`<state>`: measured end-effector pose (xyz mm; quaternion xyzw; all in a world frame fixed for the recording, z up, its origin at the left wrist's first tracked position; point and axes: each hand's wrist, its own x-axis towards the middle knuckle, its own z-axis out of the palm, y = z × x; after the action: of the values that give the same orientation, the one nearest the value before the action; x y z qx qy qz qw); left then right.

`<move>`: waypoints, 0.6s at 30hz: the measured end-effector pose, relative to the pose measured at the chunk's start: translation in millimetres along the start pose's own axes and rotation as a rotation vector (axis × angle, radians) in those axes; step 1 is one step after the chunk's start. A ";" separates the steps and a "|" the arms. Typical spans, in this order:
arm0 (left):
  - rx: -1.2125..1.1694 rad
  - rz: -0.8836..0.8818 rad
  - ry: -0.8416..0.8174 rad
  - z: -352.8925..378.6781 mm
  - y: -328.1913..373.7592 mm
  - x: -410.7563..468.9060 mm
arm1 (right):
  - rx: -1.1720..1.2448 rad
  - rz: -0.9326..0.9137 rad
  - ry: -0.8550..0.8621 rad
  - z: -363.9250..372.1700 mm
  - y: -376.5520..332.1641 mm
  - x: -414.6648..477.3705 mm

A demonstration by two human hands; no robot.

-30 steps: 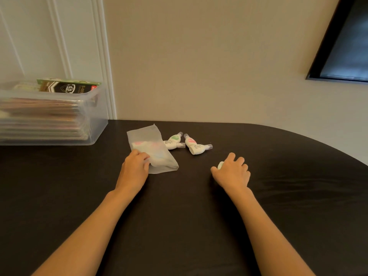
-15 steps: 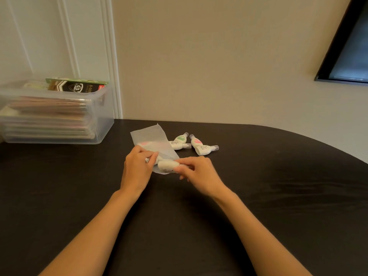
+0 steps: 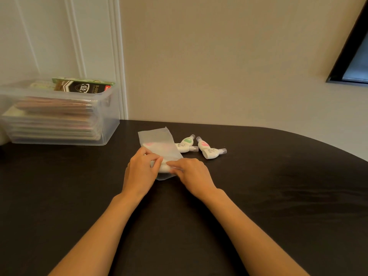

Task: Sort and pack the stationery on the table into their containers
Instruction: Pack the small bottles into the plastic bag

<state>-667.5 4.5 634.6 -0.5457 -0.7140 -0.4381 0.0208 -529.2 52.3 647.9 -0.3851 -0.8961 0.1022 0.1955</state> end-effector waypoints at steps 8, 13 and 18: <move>0.123 -0.024 -0.208 -1.1 0.8 1.8 | 0.154 0.228 0.240 0.4 15.8 1.3; 0.167 -0.049 -0.261 -2.9 3.5 1.1 | 0.191 0.333 0.081 7.9 24.0 6.8; 0.172 -0.109 -0.217 0.1 5.5 -0.4 | 0.096 0.202 -0.023 6.4 20.9 3.3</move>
<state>-662.8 4.4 637.6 -0.5465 -0.7755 -0.3142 -0.0339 -520.5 68.7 636.1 -0.4625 -0.8489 0.1687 0.1922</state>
